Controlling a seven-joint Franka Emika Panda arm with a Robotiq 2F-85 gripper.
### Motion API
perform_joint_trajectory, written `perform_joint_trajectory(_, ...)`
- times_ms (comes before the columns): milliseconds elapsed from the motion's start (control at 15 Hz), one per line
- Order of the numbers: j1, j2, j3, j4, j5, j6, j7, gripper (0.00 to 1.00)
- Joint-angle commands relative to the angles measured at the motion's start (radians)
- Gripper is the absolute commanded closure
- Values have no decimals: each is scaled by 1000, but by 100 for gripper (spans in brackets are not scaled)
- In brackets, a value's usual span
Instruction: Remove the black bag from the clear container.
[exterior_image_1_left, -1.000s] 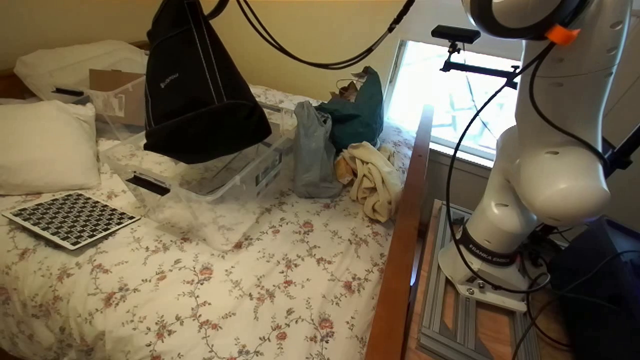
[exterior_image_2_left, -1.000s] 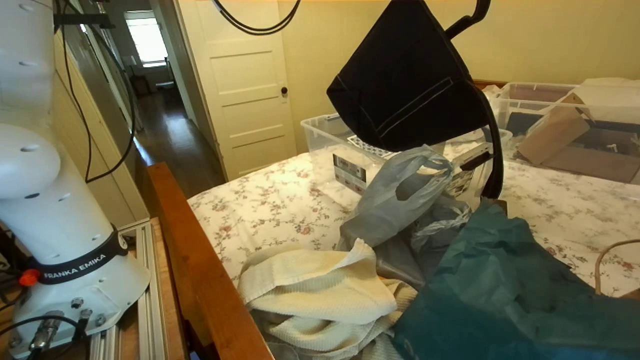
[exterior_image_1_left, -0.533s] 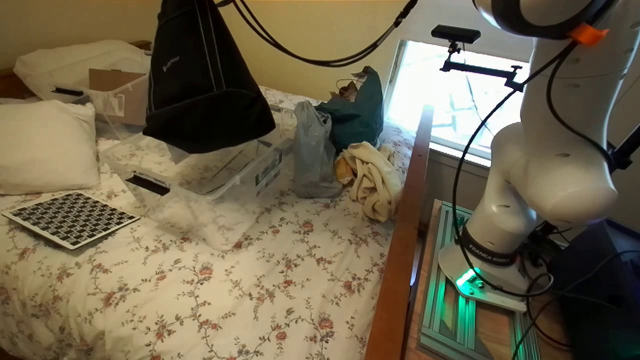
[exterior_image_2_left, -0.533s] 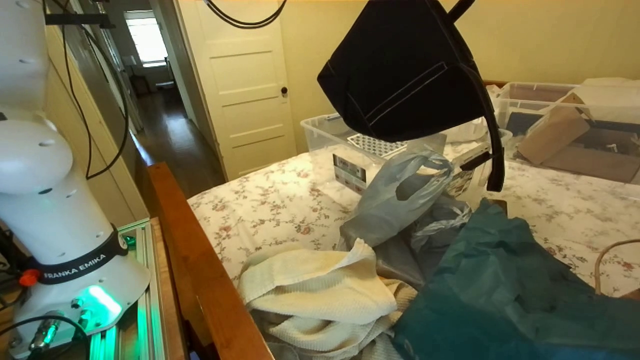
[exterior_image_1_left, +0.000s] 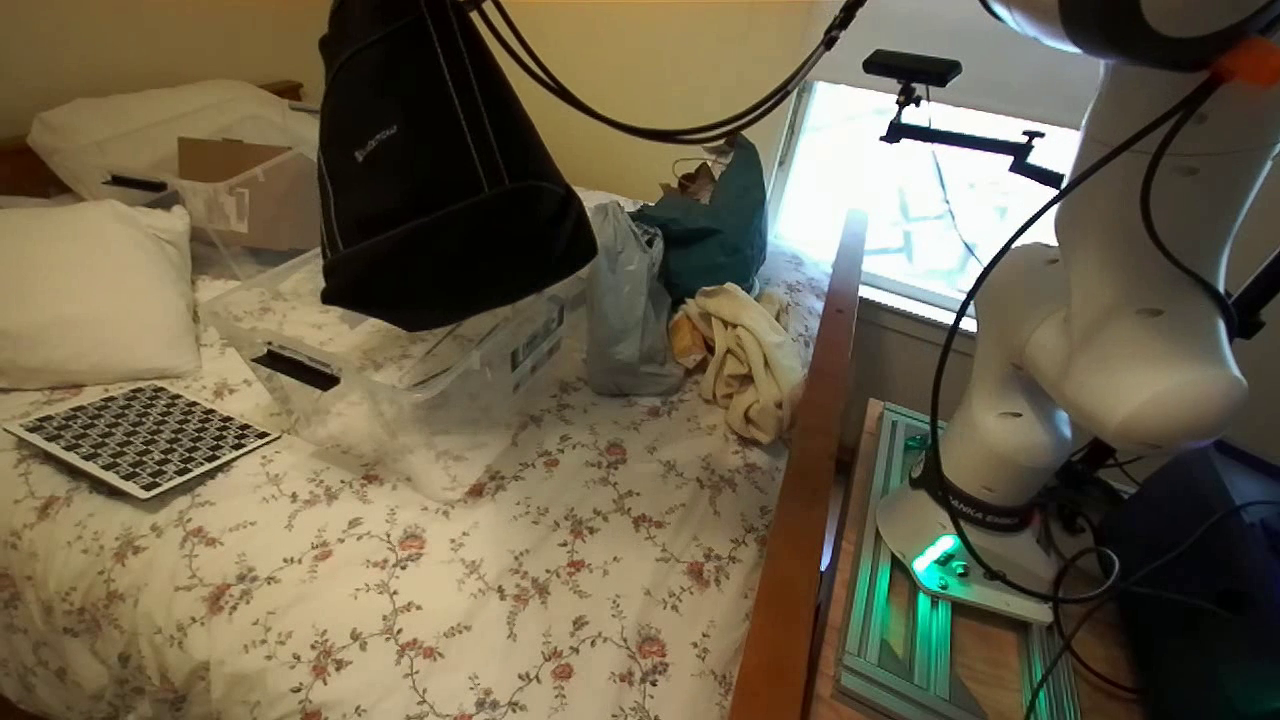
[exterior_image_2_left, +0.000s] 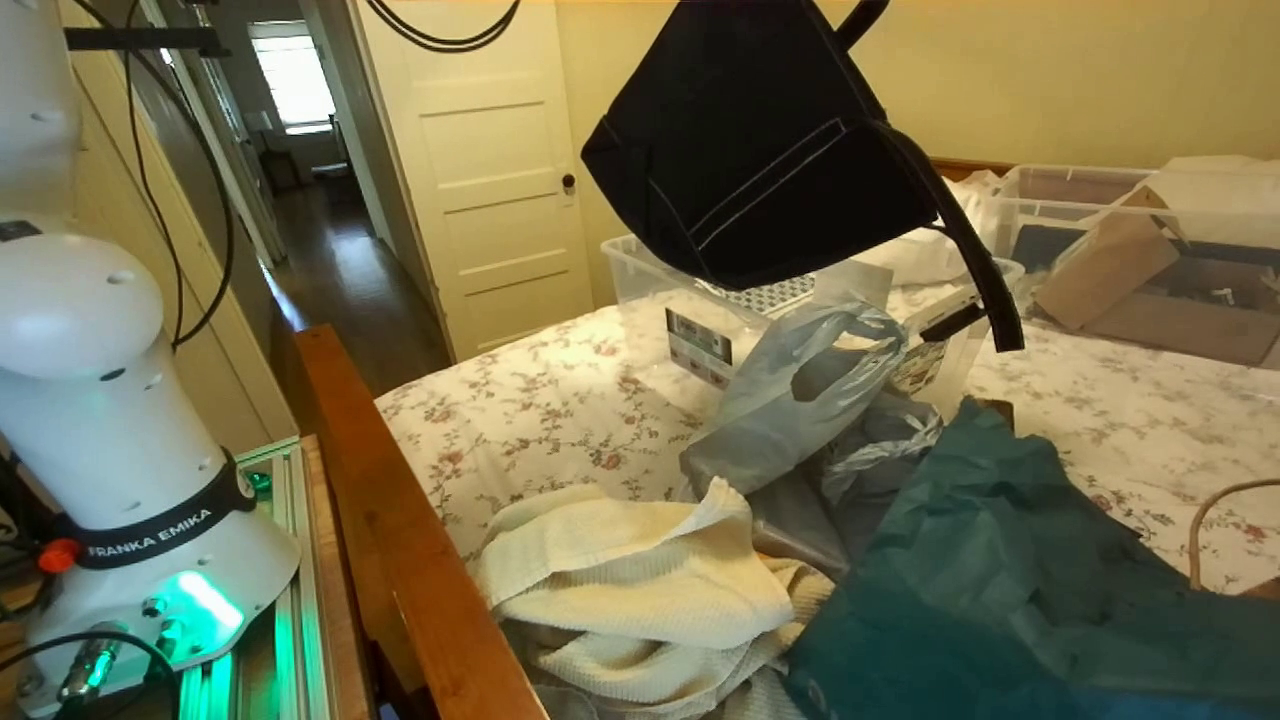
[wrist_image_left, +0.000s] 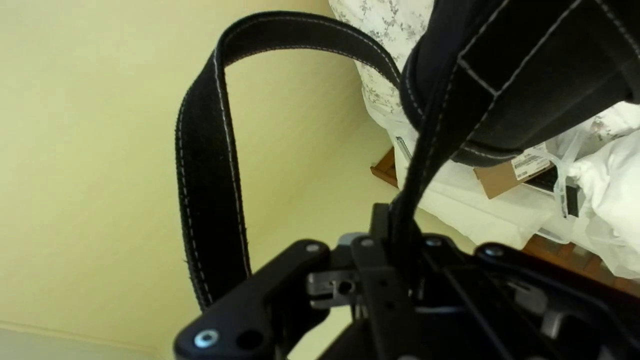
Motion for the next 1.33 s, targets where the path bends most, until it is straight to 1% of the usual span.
perform_joint_trajectory(0, 78, -92, -2, -71, -165, -60, 23, 99)
perform_joint_trajectory(267, 175, -99, 8, -87, -312, -189, 63, 99)
perform_joint_trajectory(467, 230, -102, 12, -92, -372, -282, 85, 99)
perform_joint_trajectory(533, 155, -96, 126, -74, -396, -369, 84, 99)
perform_joint_trajectory(667, 137, -108, 186, -80, -357, -471, 80, 99)
perform_joint_trajectory(800, 109, -112, 252, -75, -324, -537, 85, 99)
perform_joint_trajectory(1000, 74, -114, 326, -71, -320, -574, 86, 99)
perform_joint_trajectory(1133, 50, -116, 361, -73, -317, -564, 99, 99)
perform_joint_trajectory(1200, 28, -65, 369, -76, -287, -568, 123, 94)
perform_joint_trajectory(1267, 22, -67, 380, -76, -286, -568, 124, 94)
